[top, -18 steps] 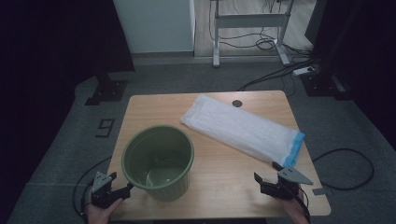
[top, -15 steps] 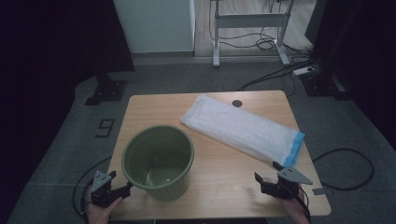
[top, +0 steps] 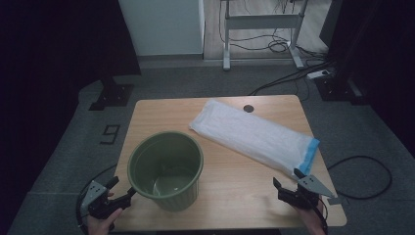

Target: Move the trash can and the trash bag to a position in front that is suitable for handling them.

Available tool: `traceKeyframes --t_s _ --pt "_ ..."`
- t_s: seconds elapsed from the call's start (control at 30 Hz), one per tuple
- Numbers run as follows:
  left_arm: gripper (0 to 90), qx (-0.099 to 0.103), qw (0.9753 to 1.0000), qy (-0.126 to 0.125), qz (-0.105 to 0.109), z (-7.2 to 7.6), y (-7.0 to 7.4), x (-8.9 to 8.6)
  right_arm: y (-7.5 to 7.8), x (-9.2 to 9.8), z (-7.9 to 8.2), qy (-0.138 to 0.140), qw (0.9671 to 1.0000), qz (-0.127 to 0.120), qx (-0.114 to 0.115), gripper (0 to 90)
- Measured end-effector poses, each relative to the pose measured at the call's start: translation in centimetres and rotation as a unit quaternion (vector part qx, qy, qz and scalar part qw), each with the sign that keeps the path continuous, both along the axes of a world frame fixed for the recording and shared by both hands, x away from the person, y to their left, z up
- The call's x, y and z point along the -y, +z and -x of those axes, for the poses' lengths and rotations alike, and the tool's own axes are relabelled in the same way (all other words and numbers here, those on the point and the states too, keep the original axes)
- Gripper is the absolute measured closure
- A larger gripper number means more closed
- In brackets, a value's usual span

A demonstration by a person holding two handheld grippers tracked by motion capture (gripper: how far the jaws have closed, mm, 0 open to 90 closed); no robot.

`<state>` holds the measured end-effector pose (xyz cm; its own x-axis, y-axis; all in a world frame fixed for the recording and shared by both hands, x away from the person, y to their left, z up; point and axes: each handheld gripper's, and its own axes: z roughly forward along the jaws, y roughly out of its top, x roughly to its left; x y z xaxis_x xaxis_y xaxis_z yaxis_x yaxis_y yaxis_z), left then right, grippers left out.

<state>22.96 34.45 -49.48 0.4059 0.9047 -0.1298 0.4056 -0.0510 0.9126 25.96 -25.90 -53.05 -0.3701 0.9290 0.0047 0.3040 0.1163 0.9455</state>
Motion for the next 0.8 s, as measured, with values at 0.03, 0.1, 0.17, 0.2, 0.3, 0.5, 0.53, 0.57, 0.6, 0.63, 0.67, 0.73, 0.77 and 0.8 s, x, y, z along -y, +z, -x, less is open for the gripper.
traceKeyframes --t_s 0.03,0.1,0.17,0.2,0.3,0.5,0.53,0.57,0.6,0.63,0.67,0.73,0.77,0.8 --pt "14.7 0.004 1.0000 -0.006 0.000 0.1 0.1 0.0 0.0 0.0 0.0 0.001 1.0000 0.001 0.001 13.0" --pt "14.7 0.010 0.9998 -0.016 -0.007 0.3 0.2 0.2 0.1 0.1 -0.1 0.005 1.0000 0.000 -0.002 13.0" --pt "14.7 0.017 0.9991 -0.034 -0.016 0.7 0.4 0.3 -0.1 0.1 -0.3 0.006 1.0000 -0.001 -0.006 13.0" --pt "14.7 0.020 0.9985 -0.047 -0.017 0.9 0.4 0.3 -0.1 0.1 -0.3 0.007 0.9999 -0.001 -0.010 13.0" --pt "14.9 0.025 0.9952 -0.093 -0.016 1.3 0.7 0.6 -0.3 0.0 -0.5 0.013 0.9998 0.000 -0.015 13.0" --pt "14.0 0.043 0.9806 -0.191 -0.004 1.5 2.2 2.4 -0.3 -0.4 -0.4 0.025 0.9996 0.006 -0.014 13.1" --pt "13.7 0.042 0.9787 -0.201 -0.009 1.4 2.4 2.8 -0.3 -0.4 -0.4 0.026 0.9996 0.006 -0.014 13.2" --pt "13.4 0.042 0.9776 -0.206 -0.012 1.3 2.4 3.1 -0.3 -0.5 -0.4 0.027 0.9995 0.006 -0.015 13.2" --pt "13.5 0.042 0.9770 -0.209 -0.015 1.2 2.4 3.3 -0.3 -0.5 -0.4 0.028 0.9995 0.006 -0.016 13.2" --pt "13.2 0.043 0.9769 -0.209 -0.018 1.1 2.4 3.5 -0.4 -0.5 -0.4 0.029 0.9994 0.008 -0.018 13.2" --pt "13.8 0.042 0.9766 -0.210 -0.018 0.9 2.4 3.6 -0.4 -0.5 -0.5 0.031 0.9993 0.009 -0.018 13.3" --pt "14.1 0.042 0.9762 -0.212 -0.014 0.7 2.3 3.9 -0.5 -0.6 -0.4 0.033 0.9992 0.011 -0.020 13.4" --pt "14.1 0.041 0.9760 -0.213 -0.013 0.5 2.3 4.1 -0.5 -0.6 -0.4 0.034 0.9992 0.012 -0.020 13.5" --pt "14.2 0.040 0.9759 -0.214 -0.014 0.3 2.2 4.4 -0.5 -0.7 -0.4 0.035 0.9991 0.013 -0.021 13.5"
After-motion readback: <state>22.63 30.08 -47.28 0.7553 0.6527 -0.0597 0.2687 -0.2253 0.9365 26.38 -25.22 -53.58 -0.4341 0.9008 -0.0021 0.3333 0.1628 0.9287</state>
